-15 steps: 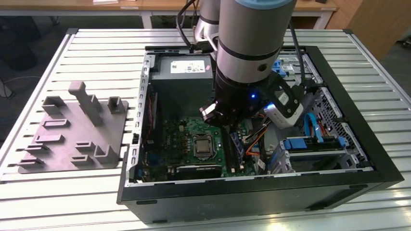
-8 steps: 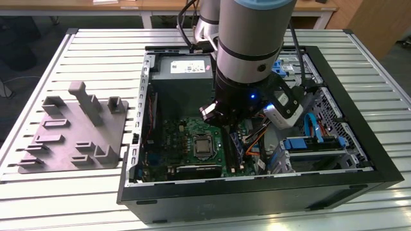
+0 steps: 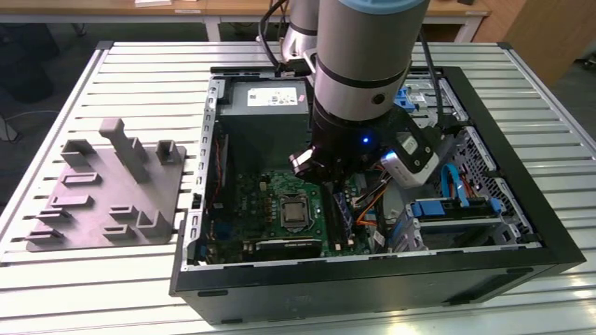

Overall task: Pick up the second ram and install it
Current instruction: 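Insert the second ram into the second slot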

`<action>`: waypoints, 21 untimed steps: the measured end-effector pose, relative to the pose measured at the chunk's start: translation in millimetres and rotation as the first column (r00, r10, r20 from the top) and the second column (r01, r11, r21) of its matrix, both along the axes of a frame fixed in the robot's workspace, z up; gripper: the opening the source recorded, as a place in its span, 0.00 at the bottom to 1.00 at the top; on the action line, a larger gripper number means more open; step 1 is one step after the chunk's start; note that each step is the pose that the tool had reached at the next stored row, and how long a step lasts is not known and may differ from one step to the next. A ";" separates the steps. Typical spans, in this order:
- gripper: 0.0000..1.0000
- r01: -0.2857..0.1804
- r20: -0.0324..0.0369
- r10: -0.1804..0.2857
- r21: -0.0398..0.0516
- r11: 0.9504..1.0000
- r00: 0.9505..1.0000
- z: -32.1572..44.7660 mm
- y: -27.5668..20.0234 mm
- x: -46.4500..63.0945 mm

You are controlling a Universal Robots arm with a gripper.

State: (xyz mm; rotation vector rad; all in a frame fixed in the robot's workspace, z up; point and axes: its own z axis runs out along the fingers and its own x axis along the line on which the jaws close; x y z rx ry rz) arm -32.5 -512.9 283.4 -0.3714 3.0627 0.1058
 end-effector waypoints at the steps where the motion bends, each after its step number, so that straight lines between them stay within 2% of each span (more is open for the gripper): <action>1: 0.14 0.003 0.000 -0.003 0.000 1.000 1.000 0.0 0.0 0.0; 21: 0.14 0.060 0.000 -0.060 0.000 0.998 0.998 -0.5 0.0 0.0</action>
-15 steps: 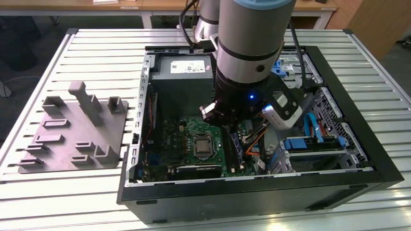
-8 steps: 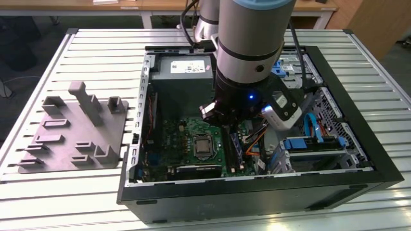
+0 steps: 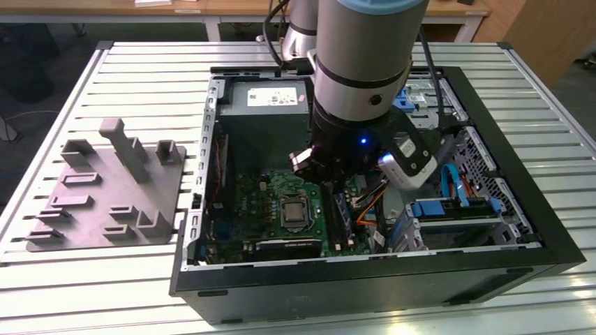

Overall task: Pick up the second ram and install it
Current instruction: 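Insert the second ram into the second slot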

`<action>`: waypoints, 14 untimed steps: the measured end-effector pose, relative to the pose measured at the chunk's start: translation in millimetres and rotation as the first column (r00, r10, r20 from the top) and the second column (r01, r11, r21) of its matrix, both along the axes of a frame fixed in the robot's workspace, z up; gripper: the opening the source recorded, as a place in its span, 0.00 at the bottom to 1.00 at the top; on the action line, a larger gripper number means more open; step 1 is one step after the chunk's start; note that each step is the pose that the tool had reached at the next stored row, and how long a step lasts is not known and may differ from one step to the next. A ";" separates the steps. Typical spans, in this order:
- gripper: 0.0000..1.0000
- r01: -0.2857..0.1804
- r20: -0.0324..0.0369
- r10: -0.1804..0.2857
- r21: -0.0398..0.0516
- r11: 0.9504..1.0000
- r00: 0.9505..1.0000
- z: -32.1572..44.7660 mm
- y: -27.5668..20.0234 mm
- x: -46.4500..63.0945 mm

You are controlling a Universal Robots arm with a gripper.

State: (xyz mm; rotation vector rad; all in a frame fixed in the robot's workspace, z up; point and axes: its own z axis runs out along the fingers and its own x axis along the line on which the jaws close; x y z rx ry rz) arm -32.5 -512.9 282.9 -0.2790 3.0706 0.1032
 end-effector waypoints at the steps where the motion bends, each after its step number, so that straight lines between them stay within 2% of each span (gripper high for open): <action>1: 0.14 0.002 0.000 -0.002 0.000 1.000 1.000 0.0 0.0 0.0; 14: 0.14 0.040 0.000 -0.040 0.000 0.999 0.999 -0.4 0.0 0.0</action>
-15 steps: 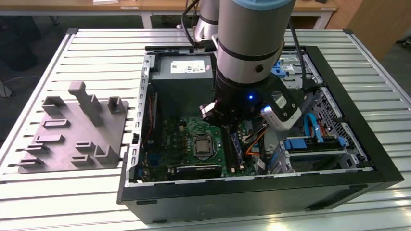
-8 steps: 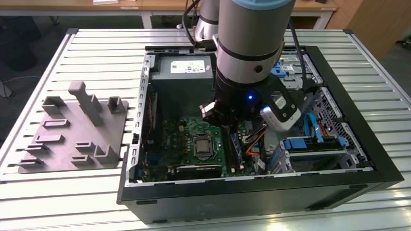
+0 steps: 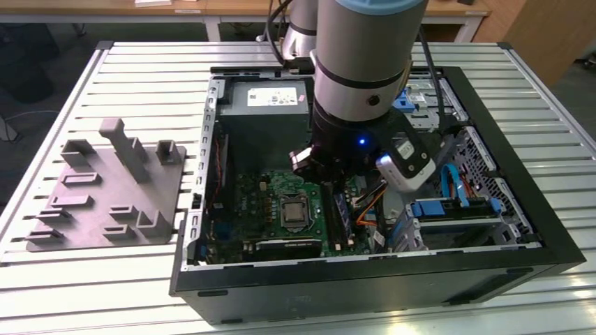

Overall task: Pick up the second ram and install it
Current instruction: 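Insert the second ram into the second slot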

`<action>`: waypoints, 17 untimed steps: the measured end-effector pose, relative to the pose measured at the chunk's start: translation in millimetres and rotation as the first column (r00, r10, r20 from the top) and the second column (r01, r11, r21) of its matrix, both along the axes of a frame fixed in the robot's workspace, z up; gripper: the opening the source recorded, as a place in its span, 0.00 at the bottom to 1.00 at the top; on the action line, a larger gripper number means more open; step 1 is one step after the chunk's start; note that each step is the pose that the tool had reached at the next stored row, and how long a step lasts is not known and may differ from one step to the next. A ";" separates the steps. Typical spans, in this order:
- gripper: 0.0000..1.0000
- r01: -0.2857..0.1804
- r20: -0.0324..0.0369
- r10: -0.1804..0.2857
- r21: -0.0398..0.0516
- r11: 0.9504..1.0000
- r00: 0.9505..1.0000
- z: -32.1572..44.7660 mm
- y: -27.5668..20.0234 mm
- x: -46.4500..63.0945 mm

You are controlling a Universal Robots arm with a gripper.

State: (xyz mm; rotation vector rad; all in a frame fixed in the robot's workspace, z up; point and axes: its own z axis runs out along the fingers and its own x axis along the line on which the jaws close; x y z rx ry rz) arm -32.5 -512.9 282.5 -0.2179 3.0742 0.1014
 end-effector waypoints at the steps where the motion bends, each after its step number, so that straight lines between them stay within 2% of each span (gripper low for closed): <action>1: 0.14 0.004 0.000 -0.004 0.000 1.000 1.000 -0.1 0.0 0.0; 9: 0.14 0.045 0.000 -0.045 0.000 0.999 0.999 -0.5 0.0 0.0; 17: 0.14 0.102 0.000 -0.102 0.000 0.995 0.995 -1.1 0.0 0.0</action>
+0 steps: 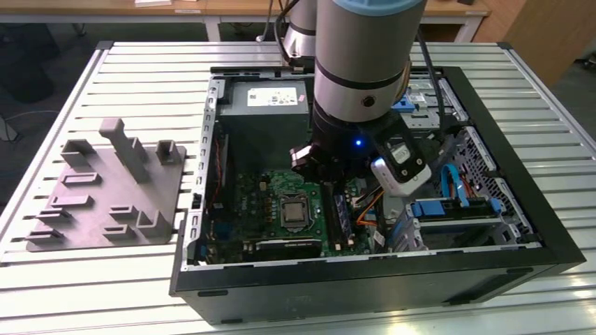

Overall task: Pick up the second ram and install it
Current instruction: 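Insert the second ram into the second slot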

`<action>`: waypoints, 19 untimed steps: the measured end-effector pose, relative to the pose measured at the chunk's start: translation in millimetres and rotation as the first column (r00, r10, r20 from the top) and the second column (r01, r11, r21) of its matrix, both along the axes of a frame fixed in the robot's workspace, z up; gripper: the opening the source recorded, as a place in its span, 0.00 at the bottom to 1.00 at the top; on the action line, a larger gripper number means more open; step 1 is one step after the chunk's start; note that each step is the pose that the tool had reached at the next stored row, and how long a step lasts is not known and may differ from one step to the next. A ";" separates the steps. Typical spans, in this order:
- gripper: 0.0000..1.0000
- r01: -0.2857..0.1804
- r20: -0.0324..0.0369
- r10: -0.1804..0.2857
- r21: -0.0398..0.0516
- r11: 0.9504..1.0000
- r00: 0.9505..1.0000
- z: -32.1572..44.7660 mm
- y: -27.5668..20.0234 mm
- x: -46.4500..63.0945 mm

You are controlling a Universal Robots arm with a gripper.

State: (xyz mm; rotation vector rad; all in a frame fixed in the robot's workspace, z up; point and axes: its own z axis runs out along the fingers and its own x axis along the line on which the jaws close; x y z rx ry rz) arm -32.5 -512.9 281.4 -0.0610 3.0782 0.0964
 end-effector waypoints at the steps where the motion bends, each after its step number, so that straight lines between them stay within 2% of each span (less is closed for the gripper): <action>1: 0.14 0.009 0.000 -0.009 0.000 1.000 1.000 -0.1 0.0 0.0; 6: 0.14 0.062 0.000 -0.062 0.000 0.998 0.998 -0.5 0.0 0.0; 14: 0.14 0.064 0.000 -0.064 -0.002 0.998 0.998 -0.8 0.0 0.0; 19: 0.14 0.064 0.000 -0.064 -0.002 0.998 0.998 -4.4 0.0 0.0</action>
